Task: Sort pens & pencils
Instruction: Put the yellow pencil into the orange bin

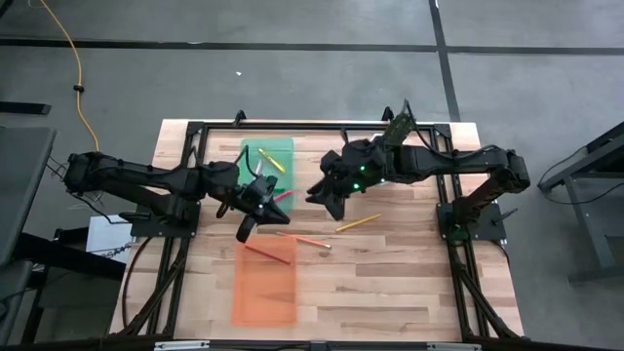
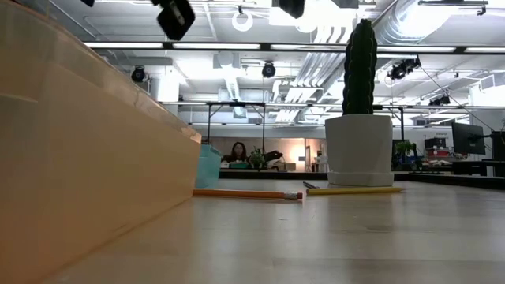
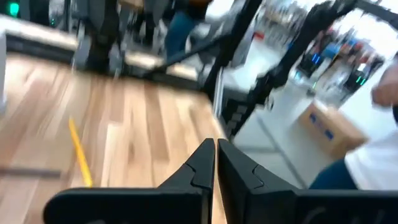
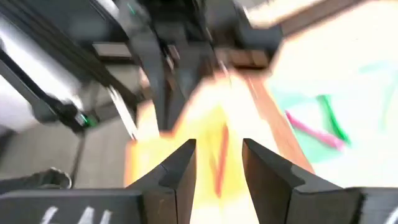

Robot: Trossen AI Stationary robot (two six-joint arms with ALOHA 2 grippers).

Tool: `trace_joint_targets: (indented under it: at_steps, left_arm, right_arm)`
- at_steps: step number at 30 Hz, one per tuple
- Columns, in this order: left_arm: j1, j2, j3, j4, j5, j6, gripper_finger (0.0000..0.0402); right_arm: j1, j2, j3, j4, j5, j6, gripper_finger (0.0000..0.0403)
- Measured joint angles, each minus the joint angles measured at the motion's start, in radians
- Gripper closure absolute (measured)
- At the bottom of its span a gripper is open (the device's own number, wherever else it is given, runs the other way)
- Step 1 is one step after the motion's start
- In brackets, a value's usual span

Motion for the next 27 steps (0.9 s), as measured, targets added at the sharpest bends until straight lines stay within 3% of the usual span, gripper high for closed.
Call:
trace_joint_targets:
  at_steps: [9, 15, 27]
  left_arm:
    - [-0.044, -0.028, 0.000, -0.210, -0.051, 0.053, 0.0394]
    - [-0.044, -0.028, 0.000, -0.315, -0.070, 0.064, 0.0394]
    - [-0.055, -0.035, 0.000, -0.388, -0.112, 0.141, 0.0394]
  right_arm:
    - [0.029, 0.000, -0.001, -0.241, 0.071, -0.017, 0.0281]
    - [0.044, 0.015, -0.001, -0.279, 0.096, -0.004, 0.0281]
    - [0.051, 0.191, -0.001, -0.295, 0.066, -0.005, 0.0281]
